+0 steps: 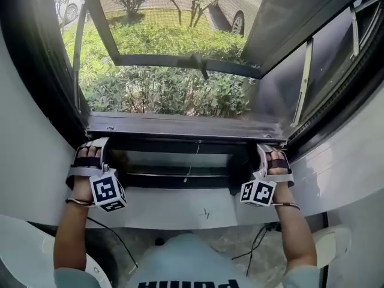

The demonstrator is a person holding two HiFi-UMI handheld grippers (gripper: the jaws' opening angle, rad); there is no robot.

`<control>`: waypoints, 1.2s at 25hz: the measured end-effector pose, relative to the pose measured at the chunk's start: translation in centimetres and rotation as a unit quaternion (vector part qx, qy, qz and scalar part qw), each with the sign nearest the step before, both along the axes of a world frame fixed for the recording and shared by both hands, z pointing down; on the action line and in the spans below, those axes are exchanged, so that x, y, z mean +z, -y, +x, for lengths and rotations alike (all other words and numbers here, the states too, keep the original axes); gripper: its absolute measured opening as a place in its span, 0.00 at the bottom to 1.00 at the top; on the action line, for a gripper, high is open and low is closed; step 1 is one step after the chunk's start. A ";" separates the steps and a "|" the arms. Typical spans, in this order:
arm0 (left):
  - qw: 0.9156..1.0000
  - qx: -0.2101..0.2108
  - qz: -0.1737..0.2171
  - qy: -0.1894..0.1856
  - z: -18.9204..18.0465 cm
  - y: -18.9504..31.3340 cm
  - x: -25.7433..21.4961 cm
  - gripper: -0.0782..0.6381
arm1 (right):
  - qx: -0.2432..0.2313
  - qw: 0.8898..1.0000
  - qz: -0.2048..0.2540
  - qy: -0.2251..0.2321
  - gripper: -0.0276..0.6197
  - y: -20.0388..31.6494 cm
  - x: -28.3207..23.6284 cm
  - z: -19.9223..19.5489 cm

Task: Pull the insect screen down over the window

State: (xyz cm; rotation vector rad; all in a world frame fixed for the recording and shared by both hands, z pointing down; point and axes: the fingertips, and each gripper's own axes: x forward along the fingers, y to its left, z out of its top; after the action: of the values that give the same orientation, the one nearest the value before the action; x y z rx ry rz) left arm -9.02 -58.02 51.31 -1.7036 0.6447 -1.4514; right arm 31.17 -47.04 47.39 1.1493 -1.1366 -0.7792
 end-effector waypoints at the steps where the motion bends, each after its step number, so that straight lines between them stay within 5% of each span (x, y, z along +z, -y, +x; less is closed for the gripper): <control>1: 1.000 0.001 0.000 -0.008 0.1 0.1 0.0 0.72 | -0.003 1.000 0.013 -0.006 0.22 0.0 0.0 0.0; 8: 0.995 0.003 -0.008 -0.098 1.0 -0.4 -0.7 0.72 | 0.012 1.000 0.000 0.012 0.21 -0.4 -0.6 0.1; 14: 0.993 -0.009 -0.014 -0.119 1.1 -1.0 -1.9 0.72 | 0.045 0.997 0.012 0.055 0.22 -1.3 -1.3 -0.3; 17: 0.981 -0.004 -0.030 -0.190 1.5 -2.6 -3.1 0.72 | 0.050 0.991 0.052 0.117 0.22 -2.6 -2.7 -1.7; 19: 0.957 -0.007 -0.062 -0.283 2.3 -3.9 -4.0 0.72 | 0.047 0.976 0.088 0.193 0.22 -3.4 -4.0 -3.3; 21: 0.915 -0.008 -0.096 -0.392 3.2 -5.3 -5.4 0.71 | 0.040 0.946 0.125 0.296 0.22 -4.1 -5.3 -5.3; 23: 0.863 -0.001 -0.121 -0.491 4.1 -6.8 -6.9 0.61 | 0.034 0.898 0.156 0.409 0.22 -4.8 -6.3 -7.4; 25: 0.817 0.009 -0.133 -0.562 4.7 -8.3 -8.1 0.40 | 0.031 0.839 0.179 0.512 0.22 -5.6 -6.7 -9.0; 27: 0.783 0.011 -0.136 -0.607 5.0 -9.6 -8.4 0.20 | 0.036 0.783 0.189 0.592 0.21 -6.3 -6.2 -10.5; 30: 0.743 0.002 -0.152 -0.652 5.4 -11.7 -7.3 0.14 | 0.051 0.723 0.183 0.664 0.19 -7.6 -4.3 -13.3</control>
State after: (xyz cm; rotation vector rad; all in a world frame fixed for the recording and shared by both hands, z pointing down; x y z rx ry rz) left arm -3.65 -46.31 44.03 -2.8815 1.1071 -0.0766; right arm 17.88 -39.45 43.08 2.2168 -2.0869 0.0847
